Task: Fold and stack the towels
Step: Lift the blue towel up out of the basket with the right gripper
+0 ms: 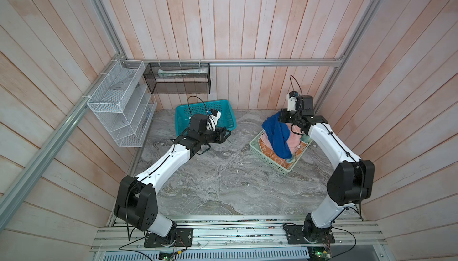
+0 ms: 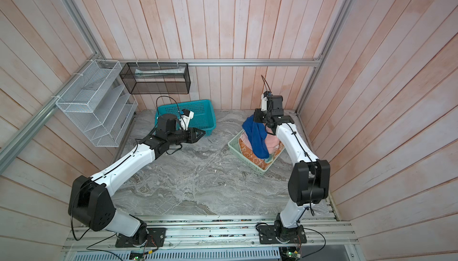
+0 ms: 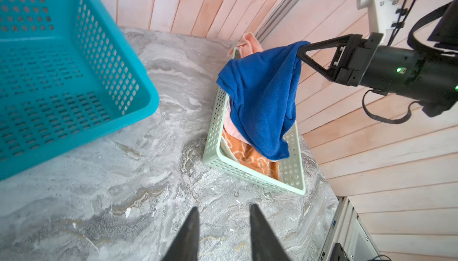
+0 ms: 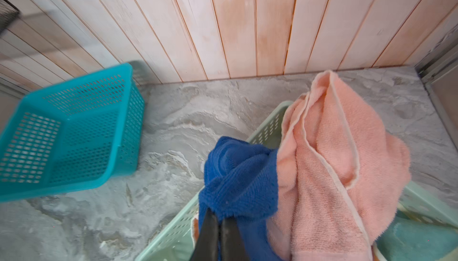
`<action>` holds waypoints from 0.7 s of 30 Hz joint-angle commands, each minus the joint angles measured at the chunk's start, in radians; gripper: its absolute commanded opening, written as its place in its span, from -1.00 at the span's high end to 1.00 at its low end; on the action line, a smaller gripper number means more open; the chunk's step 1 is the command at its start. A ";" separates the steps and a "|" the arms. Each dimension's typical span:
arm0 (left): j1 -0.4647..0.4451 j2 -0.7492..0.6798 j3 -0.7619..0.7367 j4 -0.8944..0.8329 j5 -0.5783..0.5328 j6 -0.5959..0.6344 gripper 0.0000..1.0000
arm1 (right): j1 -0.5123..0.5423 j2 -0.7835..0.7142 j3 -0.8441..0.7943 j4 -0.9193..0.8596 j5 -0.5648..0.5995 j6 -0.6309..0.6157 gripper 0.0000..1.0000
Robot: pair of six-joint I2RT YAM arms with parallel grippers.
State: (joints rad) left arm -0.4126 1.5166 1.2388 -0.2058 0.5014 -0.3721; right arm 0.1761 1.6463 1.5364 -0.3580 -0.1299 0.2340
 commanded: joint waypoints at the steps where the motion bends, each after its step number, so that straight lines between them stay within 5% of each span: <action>1: 0.009 -0.059 0.015 -0.035 0.096 0.048 0.59 | 0.102 -0.138 0.025 -0.016 0.043 0.045 1.00; 10: 0.041 -0.276 -0.136 -0.009 -0.044 0.021 0.63 | 0.460 -0.343 0.041 0.019 0.214 0.092 1.00; 16: 0.076 -0.359 -0.213 0.014 -0.075 -0.034 0.63 | 0.540 -0.264 0.142 -0.044 0.164 0.074 1.00; 21: 0.076 -0.340 -0.237 0.056 -0.031 -0.088 0.63 | 0.508 -0.216 0.214 -0.105 0.233 0.020 1.00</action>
State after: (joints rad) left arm -0.3386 1.1683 1.0176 -0.1928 0.4534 -0.4156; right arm 0.7013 1.4200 1.6920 -0.4213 0.0624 0.2943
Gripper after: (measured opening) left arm 0.185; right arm 0.052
